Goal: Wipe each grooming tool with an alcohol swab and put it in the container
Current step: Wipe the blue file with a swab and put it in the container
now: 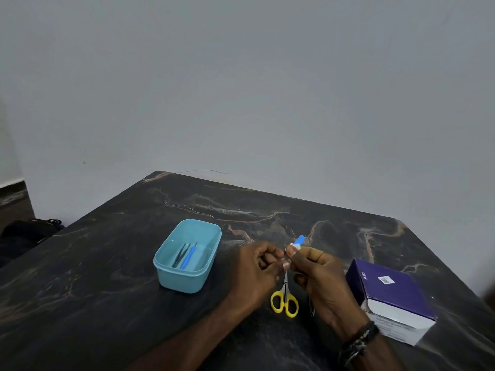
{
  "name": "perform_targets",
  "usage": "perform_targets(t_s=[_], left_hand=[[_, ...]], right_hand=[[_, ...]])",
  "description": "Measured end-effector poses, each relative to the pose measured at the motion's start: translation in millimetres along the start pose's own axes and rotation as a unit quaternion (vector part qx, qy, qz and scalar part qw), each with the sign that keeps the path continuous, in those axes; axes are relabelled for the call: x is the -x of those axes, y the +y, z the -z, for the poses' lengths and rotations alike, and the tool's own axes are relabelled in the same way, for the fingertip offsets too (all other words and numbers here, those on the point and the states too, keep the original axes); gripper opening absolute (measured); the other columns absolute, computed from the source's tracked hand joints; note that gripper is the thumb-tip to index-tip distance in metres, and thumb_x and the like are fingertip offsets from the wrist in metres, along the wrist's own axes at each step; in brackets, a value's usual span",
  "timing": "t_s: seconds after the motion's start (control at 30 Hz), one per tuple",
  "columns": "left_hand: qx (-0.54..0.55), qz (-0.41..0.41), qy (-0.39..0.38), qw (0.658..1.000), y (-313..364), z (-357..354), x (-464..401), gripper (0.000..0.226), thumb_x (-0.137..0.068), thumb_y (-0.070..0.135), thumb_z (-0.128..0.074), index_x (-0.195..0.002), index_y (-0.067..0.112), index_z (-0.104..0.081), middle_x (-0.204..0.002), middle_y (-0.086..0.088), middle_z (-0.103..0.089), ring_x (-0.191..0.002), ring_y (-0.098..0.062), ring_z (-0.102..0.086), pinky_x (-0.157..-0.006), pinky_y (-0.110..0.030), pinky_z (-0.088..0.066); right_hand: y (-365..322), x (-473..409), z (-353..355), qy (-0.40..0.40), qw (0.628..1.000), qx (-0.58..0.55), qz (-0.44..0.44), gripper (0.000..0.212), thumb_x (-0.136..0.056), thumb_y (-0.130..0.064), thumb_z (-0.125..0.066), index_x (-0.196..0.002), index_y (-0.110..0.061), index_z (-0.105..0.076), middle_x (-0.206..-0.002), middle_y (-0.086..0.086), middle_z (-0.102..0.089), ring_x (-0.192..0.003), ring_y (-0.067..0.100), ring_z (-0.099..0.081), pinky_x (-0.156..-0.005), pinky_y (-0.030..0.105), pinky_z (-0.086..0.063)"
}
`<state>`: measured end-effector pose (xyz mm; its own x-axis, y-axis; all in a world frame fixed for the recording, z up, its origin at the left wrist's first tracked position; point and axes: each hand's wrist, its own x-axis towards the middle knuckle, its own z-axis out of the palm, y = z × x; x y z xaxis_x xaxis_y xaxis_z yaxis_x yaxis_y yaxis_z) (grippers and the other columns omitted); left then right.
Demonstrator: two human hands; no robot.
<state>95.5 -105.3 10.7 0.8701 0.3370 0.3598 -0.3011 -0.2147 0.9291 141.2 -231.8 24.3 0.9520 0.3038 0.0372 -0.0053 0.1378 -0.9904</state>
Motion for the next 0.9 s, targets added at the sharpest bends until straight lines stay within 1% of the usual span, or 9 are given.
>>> perform_targets(t_s=[0.07,0.17,0.23,0.33,0.4,0.5,0.63,0.8,0.9], left_hand=[[0.007,-0.005,-0.009,1.0,0.9,-1.2,1.5,0.014,-0.078,0.004,-0.075,-0.079,0.014,-0.066,-0.056,-0.001,-0.06,-0.05,-0.009,-0.059,-0.051,-0.021,-0.049],[0.003,-0.013,-0.021,1.0,0.5,-4.2,3.5,0.012,-0.079,0.007,-0.074,-0.08,0.016,-0.067,-0.059,-0.011,-0.063,-0.051,-0.015,-0.061,-0.054,-0.034,-0.054],[-0.001,-0.015,-0.026,1.0,0.1,-4.9,5.1,0.008,-0.079,0.009,-0.074,-0.082,0.015,-0.069,-0.063,-0.014,-0.065,-0.053,-0.016,-0.062,-0.056,-0.037,-0.055],[-0.011,-0.025,-0.022,0.999,3.4,-3.2,8.3,0.006,-0.082,0.008,-0.072,-0.082,0.014,-0.069,-0.065,-0.01,-0.066,-0.053,-0.013,-0.063,-0.055,-0.032,-0.054],[-0.012,-0.047,-0.005,0.999,10.1,-0.1,8.9,0.005,-0.082,0.006,-0.07,-0.082,0.011,-0.07,-0.068,-0.01,-0.067,-0.054,-0.013,-0.063,-0.055,-0.033,-0.053],[-0.013,-0.099,0.042,0.994,28.3,9.7,4.7,0.008,-0.084,0.005,-0.069,-0.085,0.012,-0.073,-0.072,0.0,-0.068,-0.055,-0.014,-0.064,-0.052,-0.026,-0.052],[-0.02,-0.154,0.088,0.984,58.3,41.9,-1.0,0.01,-0.088,0.007,-0.064,-0.091,0.013,-0.073,-0.076,0.004,-0.067,-0.056,-0.01,-0.063,-0.052,-0.022,-0.051],[-0.078,-0.125,0.103,0.984,88.6,103.1,-10.4,0.019,-0.089,0.001,-0.062,-0.085,0.015,-0.073,-0.064,0.003,-0.068,-0.053,-0.004,-0.062,-0.044,-0.014,-0.045],[-0.165,-0.111,0.108,0.974,104.1,140.2,-24.0,0.019,-0.088,0.001,-0.062,-0.082,0.014,-0.074,-0.061,0.001,-0.067,-0.051,-0.001,-0.06,-0.048,-0.013,-0.046]], right_hand=[[-2.3,-0.7,1.4,0.019,1.0,-0.007,0.013,0.02,-0.072,-0.023,-0.073,-0.079,-0.003,-0.073,-0.069,0.009,-0.07,-0.06,0.012,-0.061,-0.055,0.024,-0.046],[-6.0,-2.5,5.7,0.068,0.995,-0.058,0.031,0.017,-0.074,-0.02,-0.073,-0.077,-0.003,-0.072,-0.066,0.011,-0.068,-0.056,0.017,-0.06,-0.054,0.027,-0.05],[-8.5,-3.2,9.3,0.102,0.99,-0.094,0.036,0.017,-0.074,-0.021,-0.073,-0.077,-0.004,-0.072,-0.067,0.013,-0.066,-0.056,0.019,-0.058,-0.054,0.029,-0.051],[-9.1,-4.7,12.0,0.143,0.984,-0.093,0.048,0.023,-0.069,-0.028,-0.076,-0.079,-0.008,-0.074,-0.068,0.011,-0.062,-0.058,0.018,-0.054,-0.058,0.031,-0.048],[-9.2,-4.5,11.5,0.158,0.982,-0.089,0.056,0.023,-0.067,-0.031,-0.075,-0.075,-0.009,-0.073,-0.062,0.007,-0.058,-0.054,0.014,-0.051,-0.052,0.027,-0.046],[-7.5,-3.2,9.0,0.16,0.983,-0.064,0.062,0.016,-0.076,-0.024,-0.074,-0.077,-0.009,-0.071,-0.059,0.006,-0.056,-0.055,0.014,-0.047,-0.049,0.025,-0.043],[-3.1,-2.4,3.6,0.151,0.984,-0.036,0.082,0.019,-0.083,-0.019,-0.071,-0.086,-0.001,-0.071,-0.059,0.005,-0.06,-0.057,0.016,-0.051,-0.056,0.028,-0.047],[0.3,-2.9,0.8,0.154,0.984,-0.005,0.091,0.017,-0.083,-0.022,-0.072,-0.084,-0.004,-0.073,-0.057,0.003,-0.063,-0.06,0.018,-0.054,-0.065,0.037,-0.049],[-1.5,-2.3,0.5,0.156,0.984,-0.012,0.086,0.017,-0.083,-0.021,-0.071,-0.087,-0.004,-0.073,-0.062,0.006,-0.064,-0.06,0.018,-0.055,-0.066,0.037,-0.05]])
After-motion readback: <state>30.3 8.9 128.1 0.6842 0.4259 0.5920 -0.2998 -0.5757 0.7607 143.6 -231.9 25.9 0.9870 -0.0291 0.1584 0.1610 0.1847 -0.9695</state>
